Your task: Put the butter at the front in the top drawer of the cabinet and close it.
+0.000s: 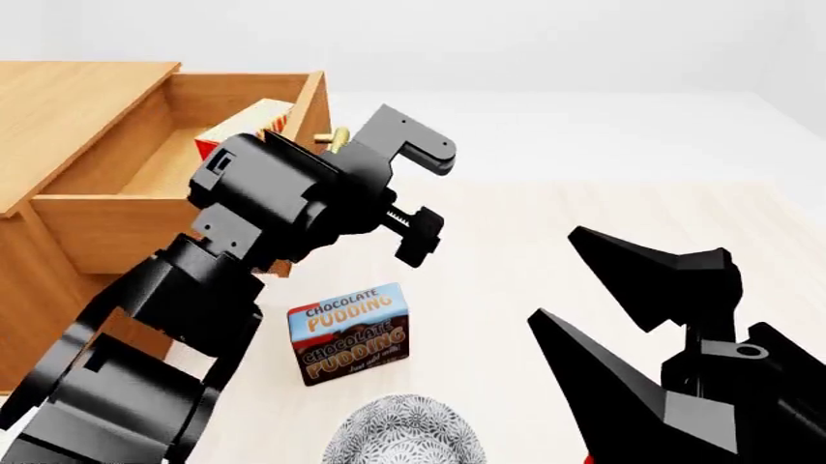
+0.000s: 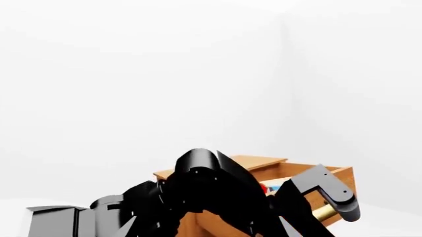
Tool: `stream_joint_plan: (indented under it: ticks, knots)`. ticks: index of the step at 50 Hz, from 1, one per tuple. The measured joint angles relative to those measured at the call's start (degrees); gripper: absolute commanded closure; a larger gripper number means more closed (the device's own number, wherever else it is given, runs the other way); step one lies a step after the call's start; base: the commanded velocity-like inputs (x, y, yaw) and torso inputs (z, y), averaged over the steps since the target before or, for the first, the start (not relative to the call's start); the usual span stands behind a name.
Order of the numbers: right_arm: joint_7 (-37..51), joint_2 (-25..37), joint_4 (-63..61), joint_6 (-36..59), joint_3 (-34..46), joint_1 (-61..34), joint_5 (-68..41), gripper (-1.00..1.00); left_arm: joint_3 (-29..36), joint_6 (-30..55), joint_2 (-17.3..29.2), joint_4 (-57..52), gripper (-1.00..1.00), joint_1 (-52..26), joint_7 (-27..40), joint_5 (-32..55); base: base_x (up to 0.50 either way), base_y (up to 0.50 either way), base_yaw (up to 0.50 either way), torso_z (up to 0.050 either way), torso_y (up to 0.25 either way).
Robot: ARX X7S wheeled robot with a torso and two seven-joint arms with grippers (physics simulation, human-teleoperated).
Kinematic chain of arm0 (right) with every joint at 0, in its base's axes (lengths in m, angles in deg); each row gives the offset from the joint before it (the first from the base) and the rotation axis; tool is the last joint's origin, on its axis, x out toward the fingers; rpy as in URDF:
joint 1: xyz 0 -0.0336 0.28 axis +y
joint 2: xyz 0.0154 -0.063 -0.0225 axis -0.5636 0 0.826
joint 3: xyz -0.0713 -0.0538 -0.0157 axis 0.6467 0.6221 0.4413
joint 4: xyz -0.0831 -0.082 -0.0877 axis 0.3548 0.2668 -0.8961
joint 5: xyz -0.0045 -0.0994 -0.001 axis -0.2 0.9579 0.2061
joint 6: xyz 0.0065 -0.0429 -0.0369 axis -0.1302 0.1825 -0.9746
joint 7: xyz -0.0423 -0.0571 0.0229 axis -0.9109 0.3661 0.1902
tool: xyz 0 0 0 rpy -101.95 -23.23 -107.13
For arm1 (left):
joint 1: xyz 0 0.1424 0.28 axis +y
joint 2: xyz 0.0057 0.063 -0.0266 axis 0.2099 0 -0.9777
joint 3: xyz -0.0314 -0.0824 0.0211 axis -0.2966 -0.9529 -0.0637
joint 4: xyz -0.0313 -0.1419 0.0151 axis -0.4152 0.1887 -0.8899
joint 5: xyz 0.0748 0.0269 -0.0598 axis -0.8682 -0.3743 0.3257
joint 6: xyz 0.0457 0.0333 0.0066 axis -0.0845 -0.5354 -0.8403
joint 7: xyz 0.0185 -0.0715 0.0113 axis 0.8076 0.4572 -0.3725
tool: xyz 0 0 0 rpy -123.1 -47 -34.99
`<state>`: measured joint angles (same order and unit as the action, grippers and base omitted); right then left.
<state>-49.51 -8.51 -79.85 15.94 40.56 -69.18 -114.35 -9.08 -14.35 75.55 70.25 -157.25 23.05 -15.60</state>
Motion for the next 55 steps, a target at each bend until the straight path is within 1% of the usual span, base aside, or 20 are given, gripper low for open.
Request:
stream_joint_plan:
  ticks: [8, 23, 33, 45, 51, 55]
  knots:
    - [0.5, 0.1, 0.4, 0.1, 0.9, -0.8, 0.4, -1.0, 1.7, -1.9, -0.3, 4.2, -1.0, -1.7, -2.2, -0.1, 0.01, 0.0, 0.0, 0.0, 0.0]
    - [1.0, 0.3, 0.7, 0.1, 1.8, -1.4, 0.5, -1.0, 3.4, -1.4, -0.2, 7.5, -1.0, -3.7, -4.8, -0.2, 0.02, 0.0, 0.0, 0.0, 0.0]
    - [1.9, 0.9, 0.9, 0.0, 2.0, -1.9, 0.2, -1.0, 3.8, -0.8, 0.7, 10.3, -1.0, -5.5, -6.6, 0.4, 0.02, 0.0, 0.0, 0.0, 0.0]
    - [4.5, 1.7, 1.9, 0.4, 3.9, -4.9, -0.1, -1.0, 4.1, -0.7, 2.5, 14.0, -1.0, -7.3, -8.4, 0.4, 0.02, 0.0, -0.01, 0.0, 0.0]
    - [5.4, 1.9, 2.5, 0.6, 5.0, -6.3, 0.0, -1.0, 4.6, -1.0, 3.3, 17.6, -1.0, -8.6, -9.8, -1.2, 0.02, 0.0, -0.01, 0.0, 0.0]
    - [5.8, 2.0, 2.8, 0.8, 5.6, -7.1, 0.1, -1.0, 5.2, -2.1, 3.8, 22.0, -1.0, -10.0, -11.1, -2.8, 0.02, 0.0, -0.01, 0.0, 0.0]
